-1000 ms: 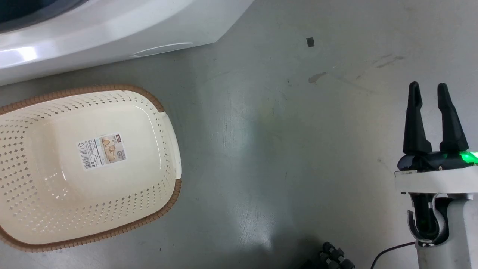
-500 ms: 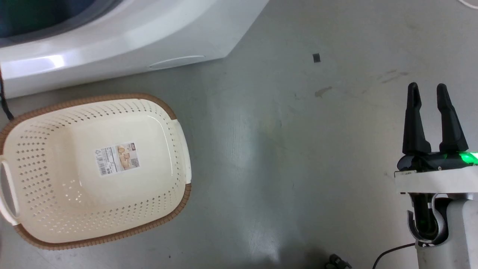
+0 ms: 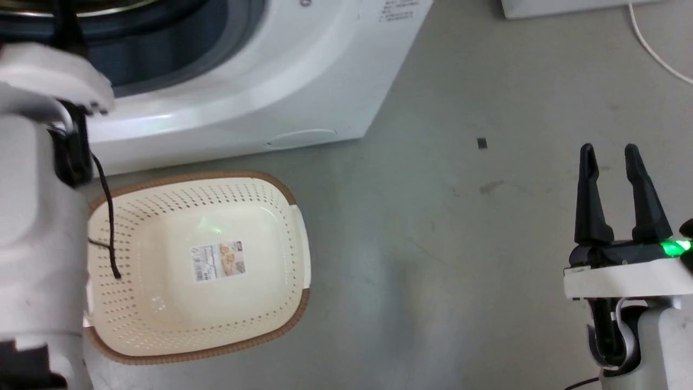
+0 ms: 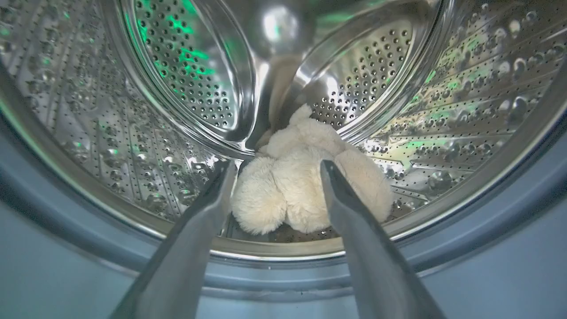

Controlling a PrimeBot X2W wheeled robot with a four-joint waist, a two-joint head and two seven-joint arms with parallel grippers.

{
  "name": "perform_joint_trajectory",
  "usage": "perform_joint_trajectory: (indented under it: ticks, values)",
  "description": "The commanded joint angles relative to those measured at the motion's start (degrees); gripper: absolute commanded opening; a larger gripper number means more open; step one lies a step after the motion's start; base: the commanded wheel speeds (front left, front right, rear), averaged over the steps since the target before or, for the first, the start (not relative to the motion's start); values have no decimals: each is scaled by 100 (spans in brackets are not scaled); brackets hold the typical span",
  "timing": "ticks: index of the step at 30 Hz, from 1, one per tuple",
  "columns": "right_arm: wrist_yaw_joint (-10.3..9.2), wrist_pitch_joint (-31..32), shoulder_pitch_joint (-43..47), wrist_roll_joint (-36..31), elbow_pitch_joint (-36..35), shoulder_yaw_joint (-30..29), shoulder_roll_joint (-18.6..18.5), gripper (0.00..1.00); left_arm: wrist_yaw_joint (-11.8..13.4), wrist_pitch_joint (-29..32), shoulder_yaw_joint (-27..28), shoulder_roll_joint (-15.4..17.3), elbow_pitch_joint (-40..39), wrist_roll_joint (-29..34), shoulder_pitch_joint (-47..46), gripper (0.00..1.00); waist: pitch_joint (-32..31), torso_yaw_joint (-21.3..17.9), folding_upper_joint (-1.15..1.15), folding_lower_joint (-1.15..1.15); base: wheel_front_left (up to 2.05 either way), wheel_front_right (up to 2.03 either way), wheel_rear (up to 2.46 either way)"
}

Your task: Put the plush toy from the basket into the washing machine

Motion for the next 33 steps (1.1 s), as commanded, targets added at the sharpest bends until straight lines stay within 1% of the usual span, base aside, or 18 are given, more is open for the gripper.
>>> perform_joint_trajectory:
  ticks: [1, 5, 7, 10, 14, 18, 21, 22, 25, 28, 33]
  values:
    - [-4, -25, 81, -52, -38, -2, -3, 100, 48, -30, 63, -58, -188, 73, 255, 100, -296, 225, 0, 0, 0, 0, 0]
    - [-4, -25, 207, -211, -103, 3, -3, 100, 84, -30, 207, -292, -771, 241, 972, 100, -619, 407, 0, 0, 0, 0, 0]
    - [-4, -25, 289, -300, -139, 2, -3, 100, 143, -30, 260, -434, -1074, 359, 1344, 100, -793, 509, 0, 0, 0, 0, 0]
    - [-4, -25, 416, -407, -180, -4, -3, 100, 150, -30, 346, -633, -1445, 465, 1838, 100, -1041, 662, 0, 0, 0, 0, 0]
    - [-4, -25, 573, -543, -216, 9, -3, 100, 41, -30, 384, -848, -1819, 597, 2395, 100, -1355, 847, 0, 0, 0, 0, 0]
    - [-4, -25, 686, -600, -222, 18, -3, 100, -5, -30, 438, -974, -2027, 684, 2751, 100, -1580, 965, 0, 0, 0, 0, 0]
    - [-4, -25, 794, -645, -220, 36, -3, 100, -84, -30, 508, -1078, -2266, 738, 3093, 100, -1783, 1052, 0, 0, 0, 0, 0]
    - [-4, -25, 874, -687, -220, 63, -3, 100, -151, -30, 575, -1154, -2437, 745, 3333, 100, -1918, 1101, 0, 0, 0, 0, 0]
    - [-4, -25, 1008, -717, -204, 65, -3, 100, -318, -30, 564, -1229, -2659, 824, 3715, 100, -2117, 1155, 0, 0, 0, 0, 0]
    - [-4, -25, 1146, -721, -189, 58, -3, 100, -433, -30, 546, -1284, -2826, 916, 4081, 100, -2288, 1195, 0, 0, 0, 0, 0]
    - [-4, -25, 1362, -745, -169, 43, -3, 100, -487, -30, 407, -1314, -2950, 1189, 4597, 100, -2542, 1255, 0, 0, 0, 0, 0]
